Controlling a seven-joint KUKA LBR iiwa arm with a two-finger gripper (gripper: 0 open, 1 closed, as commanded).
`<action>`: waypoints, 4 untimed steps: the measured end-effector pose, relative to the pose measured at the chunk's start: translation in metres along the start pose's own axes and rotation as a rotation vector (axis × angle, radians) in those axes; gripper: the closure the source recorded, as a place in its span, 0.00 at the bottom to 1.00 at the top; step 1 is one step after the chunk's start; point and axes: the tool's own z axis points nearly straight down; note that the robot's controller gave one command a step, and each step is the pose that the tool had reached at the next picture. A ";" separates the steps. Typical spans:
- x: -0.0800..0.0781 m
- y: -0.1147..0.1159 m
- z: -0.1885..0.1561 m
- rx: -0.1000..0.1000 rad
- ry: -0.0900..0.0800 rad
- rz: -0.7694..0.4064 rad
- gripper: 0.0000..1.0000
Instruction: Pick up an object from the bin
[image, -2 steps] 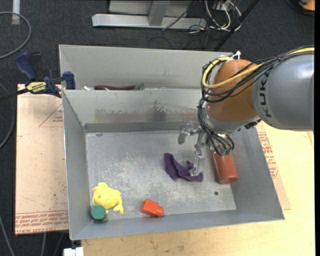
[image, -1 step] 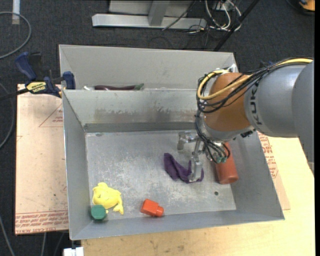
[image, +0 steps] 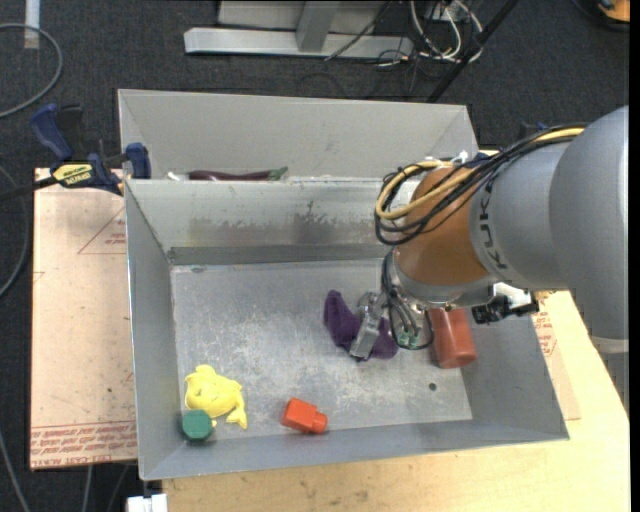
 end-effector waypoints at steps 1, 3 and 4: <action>0.000 0.000 0.000 0.000 0.000 0.000 1.00; -0.003 0.012 -0.110 -0.001 -0.002 -0.019 1.00; -0.015 0.000 -0.221 -0.002 -0.006 -0.043 1.00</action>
Offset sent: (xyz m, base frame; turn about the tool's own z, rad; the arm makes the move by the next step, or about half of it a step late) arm 0.0047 0.0088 0.1103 -0.0157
